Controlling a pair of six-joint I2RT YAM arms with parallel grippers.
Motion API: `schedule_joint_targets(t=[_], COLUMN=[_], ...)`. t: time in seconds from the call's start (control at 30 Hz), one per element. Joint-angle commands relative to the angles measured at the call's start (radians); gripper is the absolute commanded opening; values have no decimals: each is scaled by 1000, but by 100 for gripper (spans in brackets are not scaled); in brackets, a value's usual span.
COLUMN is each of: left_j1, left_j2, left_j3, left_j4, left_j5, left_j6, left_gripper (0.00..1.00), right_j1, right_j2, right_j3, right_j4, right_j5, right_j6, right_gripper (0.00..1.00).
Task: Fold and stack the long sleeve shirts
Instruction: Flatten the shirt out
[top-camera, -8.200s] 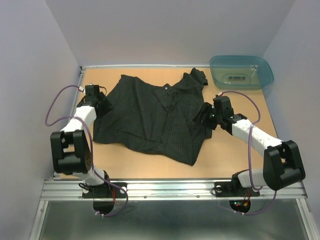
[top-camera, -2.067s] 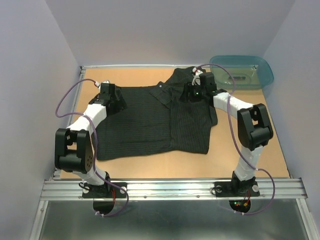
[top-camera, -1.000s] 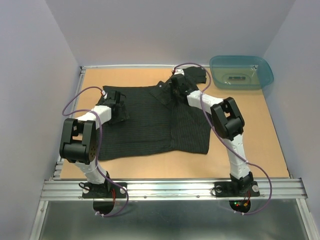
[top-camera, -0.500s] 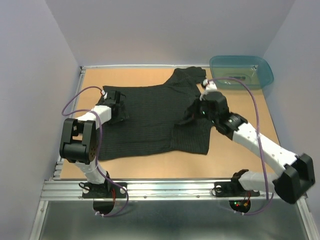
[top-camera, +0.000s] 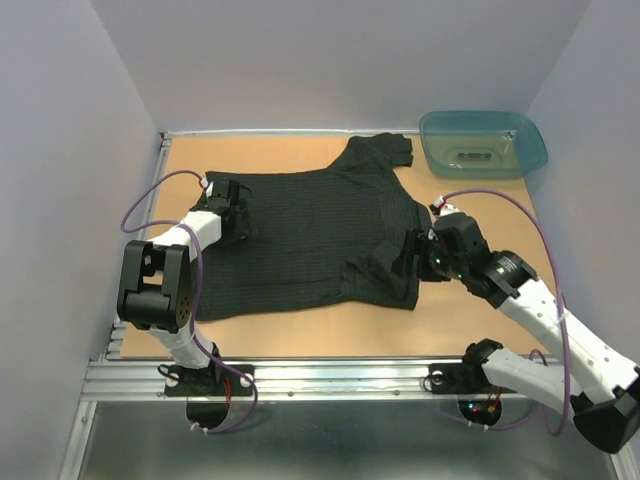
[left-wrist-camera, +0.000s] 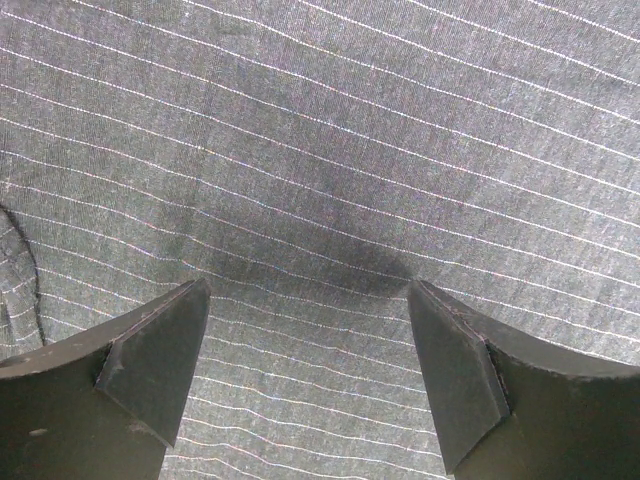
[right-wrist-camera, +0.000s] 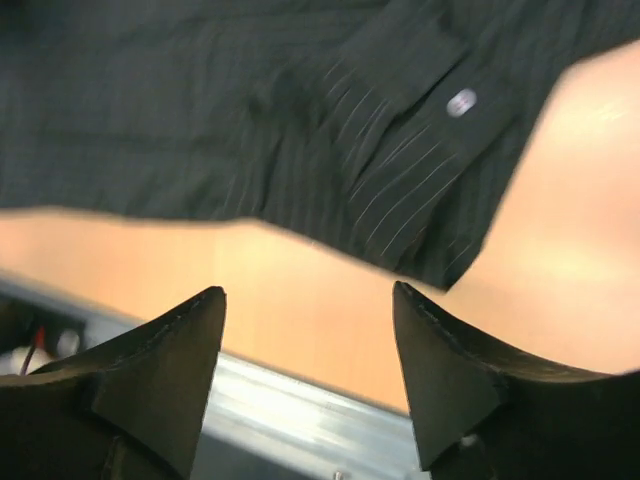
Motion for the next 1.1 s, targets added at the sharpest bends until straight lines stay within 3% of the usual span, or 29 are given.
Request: schedule_joint_targets(t=[0.0,0.1,0.2,0.47,0.83,0.93,1.07], left_j1=[-3,2,14,60,141,170,167], left_j2=[-29,-11,-3,74,233,194,31], left_j3=[-2,-2,-1,56,232,263,208], left_j4=[-1,-4,-4,-11,-42,-68,-90], left_j5=[-23,-21,-3,58,164,166,151], left_j6=[-11,-13,-22,-51,-86,-85,-86], left_gripper=[92,93,93,93,92,92,92], right_j1=[-39,-178,-279,-326,-359,-359,-338], right_j2=[182,321,436,728,1049,1017,804], right_j3=[104,85,68,155,411,447,381], right_j4=[25,191,330,526,579,569,563], right_j5=[337,237,158,69,77,61,-93], right_j6=[-15,-47,-52,-116,-193,-250,-323], right_gripper=[63,53,52,52,56,62,77])
